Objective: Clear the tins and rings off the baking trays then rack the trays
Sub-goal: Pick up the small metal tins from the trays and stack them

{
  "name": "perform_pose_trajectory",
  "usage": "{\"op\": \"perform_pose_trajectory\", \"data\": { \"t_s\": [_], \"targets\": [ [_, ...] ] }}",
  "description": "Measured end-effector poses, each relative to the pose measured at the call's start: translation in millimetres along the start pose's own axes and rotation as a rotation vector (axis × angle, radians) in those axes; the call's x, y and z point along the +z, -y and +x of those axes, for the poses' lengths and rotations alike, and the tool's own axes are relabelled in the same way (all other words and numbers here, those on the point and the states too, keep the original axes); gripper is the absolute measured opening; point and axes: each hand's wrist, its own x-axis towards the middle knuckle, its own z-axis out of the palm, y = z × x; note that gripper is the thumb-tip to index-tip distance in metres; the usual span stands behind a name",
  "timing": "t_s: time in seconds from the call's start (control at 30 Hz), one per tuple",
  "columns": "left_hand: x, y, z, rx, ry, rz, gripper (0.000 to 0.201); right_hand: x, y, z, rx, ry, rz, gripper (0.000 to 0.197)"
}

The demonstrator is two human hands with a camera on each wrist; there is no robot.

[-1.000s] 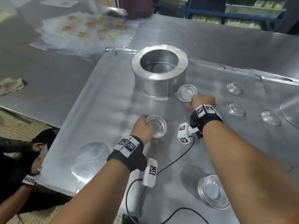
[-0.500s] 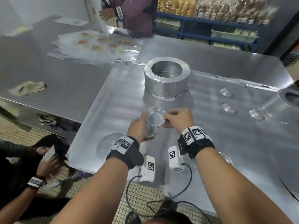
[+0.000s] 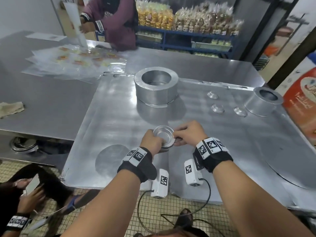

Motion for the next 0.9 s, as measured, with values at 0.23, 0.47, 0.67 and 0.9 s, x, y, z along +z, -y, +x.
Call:
{"op": "perform_pose_trajectory", "data": {
  "t_s": [0.23,0.47,0.67,0.9],
  "targets": [
    [37,-2,3,0.015,0.077,0.05,0.041,-44,-1,-7,0.064,-0.019,-0.018,0.019],
    [91,-6,17,0.003,0.116,0.084,0.044,-105,-17,18,-0.015,0.046,-0.119,0.009],
    [149,-16,45,0.008,0.085,0.095,0.042,-169,-28,64,-0.074,0.035,-0.181,0.013],
    [220,-32,83,-0.025,0.069,0.083,0.039,-257,-60,154,-0.072,-0.132,-0.67,0.035]
  ]
}}
